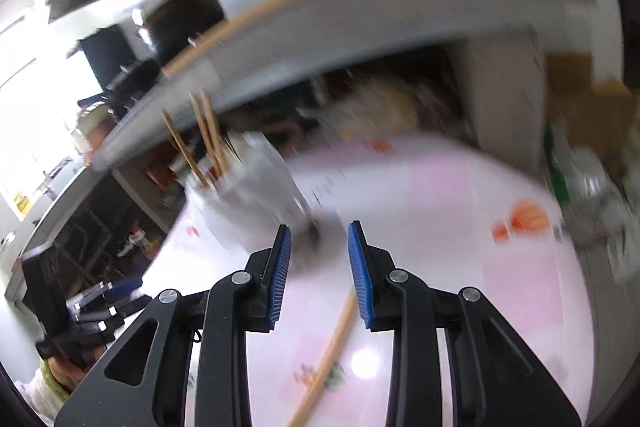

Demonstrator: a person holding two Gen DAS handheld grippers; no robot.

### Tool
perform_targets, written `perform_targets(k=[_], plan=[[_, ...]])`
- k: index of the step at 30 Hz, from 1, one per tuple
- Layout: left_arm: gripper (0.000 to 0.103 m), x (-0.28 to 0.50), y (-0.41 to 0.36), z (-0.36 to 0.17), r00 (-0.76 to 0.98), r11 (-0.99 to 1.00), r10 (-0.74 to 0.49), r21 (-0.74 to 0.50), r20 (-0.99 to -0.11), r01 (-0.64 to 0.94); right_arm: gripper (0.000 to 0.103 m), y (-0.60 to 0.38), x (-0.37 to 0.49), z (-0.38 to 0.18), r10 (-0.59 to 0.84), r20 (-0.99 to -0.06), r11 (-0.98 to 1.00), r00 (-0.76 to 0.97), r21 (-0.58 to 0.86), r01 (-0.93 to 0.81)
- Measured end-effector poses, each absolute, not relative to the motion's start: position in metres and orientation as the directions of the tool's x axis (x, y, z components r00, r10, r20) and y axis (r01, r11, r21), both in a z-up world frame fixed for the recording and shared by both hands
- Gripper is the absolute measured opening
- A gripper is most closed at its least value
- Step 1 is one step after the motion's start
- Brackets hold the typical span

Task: Organize utensils
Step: 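Move both open tools back to the last two chopsticks on the table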

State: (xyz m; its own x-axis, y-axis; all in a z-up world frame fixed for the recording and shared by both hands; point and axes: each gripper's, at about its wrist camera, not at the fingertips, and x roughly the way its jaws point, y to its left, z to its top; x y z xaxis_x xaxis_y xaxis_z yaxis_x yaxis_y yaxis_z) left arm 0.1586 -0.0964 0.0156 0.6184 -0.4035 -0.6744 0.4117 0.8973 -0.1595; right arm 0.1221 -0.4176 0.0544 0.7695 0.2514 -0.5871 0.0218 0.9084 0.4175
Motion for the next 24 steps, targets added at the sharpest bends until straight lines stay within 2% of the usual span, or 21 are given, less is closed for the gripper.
perform_targets(k=[4, 10, 15, 17, 20, 24], plan=[[0.066, 0.163, -0.128, 0.0, 0.56, 0.867, -0.437, -0.164, -0.704, 0.47, 0.03, -0.422, 0.098, 0.012, 0.206, -0.662, 0.901, 0.72, 0.416, 0.125], [0.065, 0.177, -0.192, -0.023, 0.477, 0.802, -0.49, -0.164, -0.73, 0.574, 0.03, -0.418, 0.082, -0.024, 0.183, -0.712, 0.893, 0.678, 0.409, 0.188], [0.049, 0.196, -0.244, -0.047, 0.43, 0.771, -0.481, -0.136, -0.764, 0.622, 0.03, -0.408, 0.078, -0.029, 0.165, -0.729, 0.912, 0.664, 0.37, 0.18], [0.037, 0.204, -0.258, -0.056, 0.42, 0.769, -0.462, -0.116, -0.781, 0.629, 0.03, -0.408, 0.078, -0.029, 0.161, -0.73, 0.914, 0.664, 0.364, 0.178], [0.026, 0.216, -0.271, -0.069, 0.395, 0.769, -0.443, -0.115, -0.805, 0.628, 0.03, -0.412, 0.078, -0.031, 0.169, -0.727, 0.909, 0.665, 0.376, 0.18], [0.02, 0.228, -0.282, -0.077, 0.389, 0.773, -0.423, -0.102, -0.819, 0.626, 0.03, -0.418, 0.077, -0.033, 0.177, -0.723, 0.901, 0.668, 0.392, 0.186]])
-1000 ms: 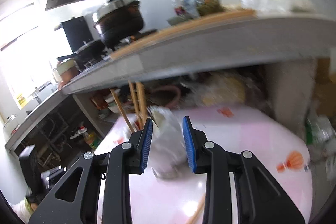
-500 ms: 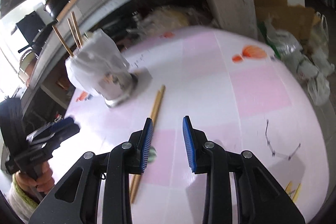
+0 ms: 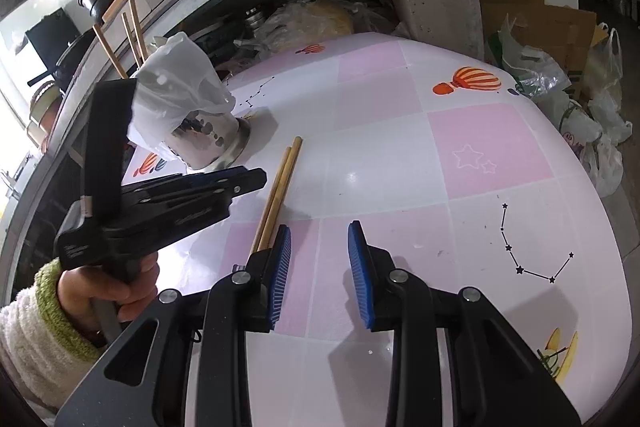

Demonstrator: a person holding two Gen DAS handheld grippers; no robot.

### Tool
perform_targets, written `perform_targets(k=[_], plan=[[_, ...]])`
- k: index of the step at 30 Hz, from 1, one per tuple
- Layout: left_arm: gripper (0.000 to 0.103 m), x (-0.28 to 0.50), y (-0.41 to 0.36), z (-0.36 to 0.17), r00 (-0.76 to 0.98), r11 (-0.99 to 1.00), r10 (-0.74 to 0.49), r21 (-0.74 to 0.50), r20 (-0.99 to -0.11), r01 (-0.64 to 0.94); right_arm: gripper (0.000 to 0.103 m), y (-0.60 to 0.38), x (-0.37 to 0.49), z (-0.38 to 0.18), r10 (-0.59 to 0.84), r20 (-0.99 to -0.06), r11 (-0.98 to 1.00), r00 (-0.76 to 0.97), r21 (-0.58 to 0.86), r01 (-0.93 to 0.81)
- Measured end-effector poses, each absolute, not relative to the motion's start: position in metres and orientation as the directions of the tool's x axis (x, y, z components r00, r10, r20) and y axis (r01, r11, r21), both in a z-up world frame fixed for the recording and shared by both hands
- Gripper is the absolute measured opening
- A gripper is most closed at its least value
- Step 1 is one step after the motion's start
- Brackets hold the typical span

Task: Organize utensils
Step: 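Move both open tools back to the last two chopsticks on the table, then close the left tool on one chopstick and lift it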

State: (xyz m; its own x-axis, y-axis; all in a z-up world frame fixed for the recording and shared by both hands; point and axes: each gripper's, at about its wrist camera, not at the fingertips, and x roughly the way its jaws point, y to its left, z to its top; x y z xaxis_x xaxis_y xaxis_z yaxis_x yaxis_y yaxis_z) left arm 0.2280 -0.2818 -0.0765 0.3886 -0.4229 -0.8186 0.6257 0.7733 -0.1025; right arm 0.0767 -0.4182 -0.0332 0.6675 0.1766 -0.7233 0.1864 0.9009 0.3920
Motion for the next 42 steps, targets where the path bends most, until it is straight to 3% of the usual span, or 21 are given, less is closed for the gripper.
perform_targets(k=[14, 19, 37, 42], plan=[[0.019, 0.235, -0.3, -0.083, 0.387, 0.771, -0.401, -0.077, -0.831, 0.633, 0.03, -0.424, 0.075, -0.038, 0.192, -0.719, 0.886, 0.668, 0.42, 0.197], [0.015, 0.233, -0.297, -0.087, 0.403, 0.79, -0.351, -0.036, -0.845, 0.611, 0.03, -0.425, 0.074, -0.036, 0.195, -0.714, 0.884, 0.673, 0.425, 0.195], [0.015, 0.232, -0.295, -0.086, 0.427, 0.828, -0.254, 0.033, -0.868, 0.56, 0.03, -0.425, 0.067, -0.034, 0.196, -0.702, 0.875, 0.684, 0.44, 0.2], [0.005, 0.23, -0.295, -0.086, 0.44, 0.841, -0.255, 0.027, -0.861, 0.541, 0.03, -0.425, 0.066, -0.031, 0.194, -0.702, 0.878, 0.685, 0.436, 0.199]])
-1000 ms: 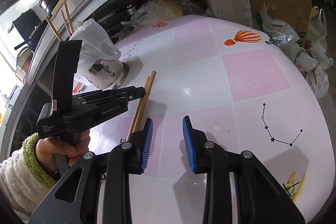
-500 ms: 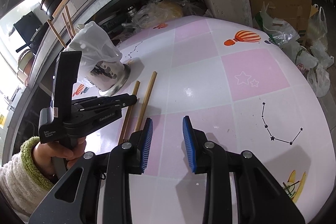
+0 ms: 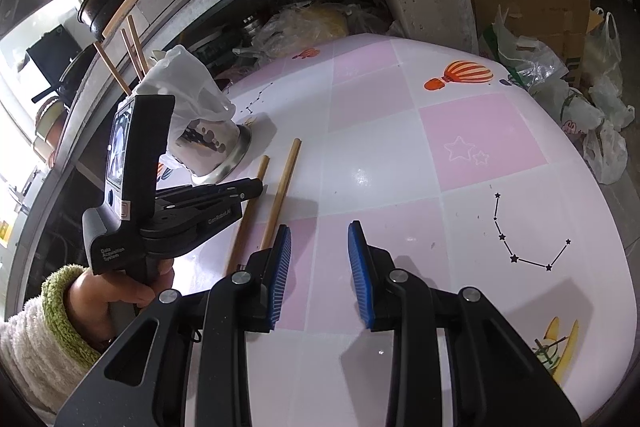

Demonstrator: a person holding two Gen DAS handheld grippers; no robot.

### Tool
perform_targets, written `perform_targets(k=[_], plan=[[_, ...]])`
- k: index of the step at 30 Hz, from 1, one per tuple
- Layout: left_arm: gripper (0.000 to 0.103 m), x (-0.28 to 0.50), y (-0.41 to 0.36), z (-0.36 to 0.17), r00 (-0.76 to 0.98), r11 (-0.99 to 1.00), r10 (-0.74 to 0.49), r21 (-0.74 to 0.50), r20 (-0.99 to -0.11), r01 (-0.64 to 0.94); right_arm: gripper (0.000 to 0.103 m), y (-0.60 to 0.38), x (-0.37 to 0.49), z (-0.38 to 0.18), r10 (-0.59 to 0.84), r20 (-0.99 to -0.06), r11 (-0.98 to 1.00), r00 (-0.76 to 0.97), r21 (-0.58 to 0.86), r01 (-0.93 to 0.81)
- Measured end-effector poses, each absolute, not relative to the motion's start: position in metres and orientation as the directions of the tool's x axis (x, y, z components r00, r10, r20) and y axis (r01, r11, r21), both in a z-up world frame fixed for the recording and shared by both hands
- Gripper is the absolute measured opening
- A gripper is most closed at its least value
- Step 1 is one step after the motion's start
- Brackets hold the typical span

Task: Organize utensils
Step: 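Close the left tool on one chopstick and lift it, then close the right tool on the last chopstick while the left tool holds its chopstick raised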

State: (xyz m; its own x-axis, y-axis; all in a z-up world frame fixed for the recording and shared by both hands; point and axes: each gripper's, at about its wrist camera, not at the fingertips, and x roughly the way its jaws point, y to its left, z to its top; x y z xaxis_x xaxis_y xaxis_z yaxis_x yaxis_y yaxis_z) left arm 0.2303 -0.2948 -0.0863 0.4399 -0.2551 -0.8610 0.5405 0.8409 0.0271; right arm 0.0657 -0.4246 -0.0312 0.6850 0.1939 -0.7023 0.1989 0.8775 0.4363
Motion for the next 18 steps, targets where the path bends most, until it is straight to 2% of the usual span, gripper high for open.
perform_targets(k=[8, 16, 18], plan=[[0.005, 0.23, -0.281, -0.069, 0.445, 0.845, -0.322, -0.042, -0.835, 0.533, 0.03, -0.431, 0.06, -0.025, 0.17, -0.698, 0.876, 0.695, 0.431, 0.218], [0.005, 0.21, -0.225, -0.008, 0.535, 0.849, -0.443, -0.145, -0.72, 0.509, 0.03, -0.429, 0.067, -0.02, 0.199, -0.692, 0.877, 0.694, 0.442, 0.189], [0.005, 0.203, -0.204, 0.008, 0.562, 0.852, -0.466, -0.174, -0.684, 0.494, 0.035, -0.427, 0.076, -0.019, 0.225, -0.688, 0.875, 0.69, 0.454, 0.167]])
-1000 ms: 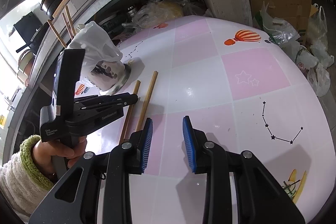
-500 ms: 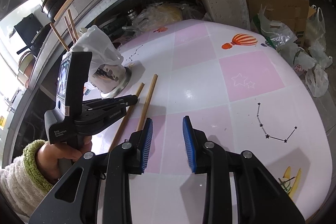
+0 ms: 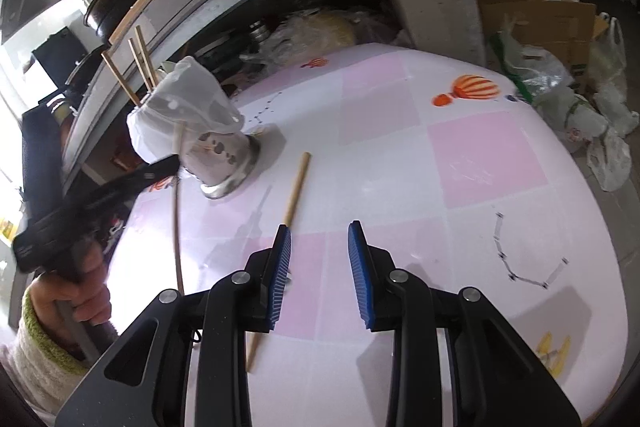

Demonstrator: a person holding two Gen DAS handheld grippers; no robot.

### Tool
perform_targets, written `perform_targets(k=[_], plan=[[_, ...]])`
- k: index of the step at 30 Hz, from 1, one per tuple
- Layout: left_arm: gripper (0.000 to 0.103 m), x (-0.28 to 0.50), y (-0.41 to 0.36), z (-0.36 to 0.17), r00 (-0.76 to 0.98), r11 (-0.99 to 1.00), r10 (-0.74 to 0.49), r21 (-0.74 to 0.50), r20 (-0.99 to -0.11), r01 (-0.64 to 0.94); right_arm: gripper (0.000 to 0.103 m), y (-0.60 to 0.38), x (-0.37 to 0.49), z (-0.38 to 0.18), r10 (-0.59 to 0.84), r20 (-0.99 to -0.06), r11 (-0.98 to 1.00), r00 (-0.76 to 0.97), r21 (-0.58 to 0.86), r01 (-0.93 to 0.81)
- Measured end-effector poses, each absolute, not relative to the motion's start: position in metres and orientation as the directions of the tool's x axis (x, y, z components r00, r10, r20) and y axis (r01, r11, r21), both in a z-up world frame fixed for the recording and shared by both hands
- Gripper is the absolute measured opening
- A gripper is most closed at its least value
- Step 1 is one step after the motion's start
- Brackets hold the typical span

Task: Organize utensils
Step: 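Close the right tool on the last chopstick while the left tool holds its chopstick raised, then carry both held chopsticks over the bagged holder with both tools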

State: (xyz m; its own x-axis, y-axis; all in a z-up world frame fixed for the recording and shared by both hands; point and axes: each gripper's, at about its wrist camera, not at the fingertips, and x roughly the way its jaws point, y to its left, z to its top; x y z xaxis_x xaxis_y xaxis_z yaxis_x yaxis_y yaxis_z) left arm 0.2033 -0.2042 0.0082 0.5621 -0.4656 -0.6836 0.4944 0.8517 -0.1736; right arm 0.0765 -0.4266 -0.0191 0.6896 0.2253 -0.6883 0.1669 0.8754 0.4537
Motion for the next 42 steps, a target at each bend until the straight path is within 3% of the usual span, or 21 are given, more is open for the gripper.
perform_targets(k=[1, 8, 18, 28, 35, 42], plan=[[0.005, 0.201, -0.196, 0.013, 0.569, 0.851, -0.475, -0.186, -0.671, 0.491, 0.039, -0.424, 0.084, -0.02, 0.239, -0.692, 0.878, 0.681, 0.454, 0.154], [0.005, 0.178, -0.134, 0.045, 0.641, 0.866, -0.492, -0.253, -0.589, 0.431, 0.039, -0.397, 0.146, -0.034, 0.306, -0.738, 0.899, 0.601, 0.433, 0.073], [0.005, 0.157, -0.083, 0.061, 0.698, 0.881, -0.472, -0.29, -0.538, 0.373, 0.038, -0.374, 0.215, -0.057, 0.172, -0.844, 0.966, 0.508, 0.246, 0.081], [0.005, 0.154, -0.064, 0.061, 0.711, 0.88, -0.472, -0.324, -0.521, 0.348, 0.011, -0.355, 0.232, -0.068, 0.042, -0.894, 0.992, 0.446, 0.088, 0.085], [0.005, 0.151, -0.059, 0.063, 0.716, 0.88, -0.471, -0.33, -0.515, 0.342, 0.007, -0.365, 0.224, -0.064, 0.129, -0.871, 0.966, 0.475, 0.217, 0.137], [0.005, 0.15, -0.055, 0.065, 0.725, 0.882, -0.466, -0.329, -0.507, 0.337, 0.007, -0.381, 0.194, -0.013, 0.194, -0.774, 0.934, 0.603, 0.334, 0.127]])
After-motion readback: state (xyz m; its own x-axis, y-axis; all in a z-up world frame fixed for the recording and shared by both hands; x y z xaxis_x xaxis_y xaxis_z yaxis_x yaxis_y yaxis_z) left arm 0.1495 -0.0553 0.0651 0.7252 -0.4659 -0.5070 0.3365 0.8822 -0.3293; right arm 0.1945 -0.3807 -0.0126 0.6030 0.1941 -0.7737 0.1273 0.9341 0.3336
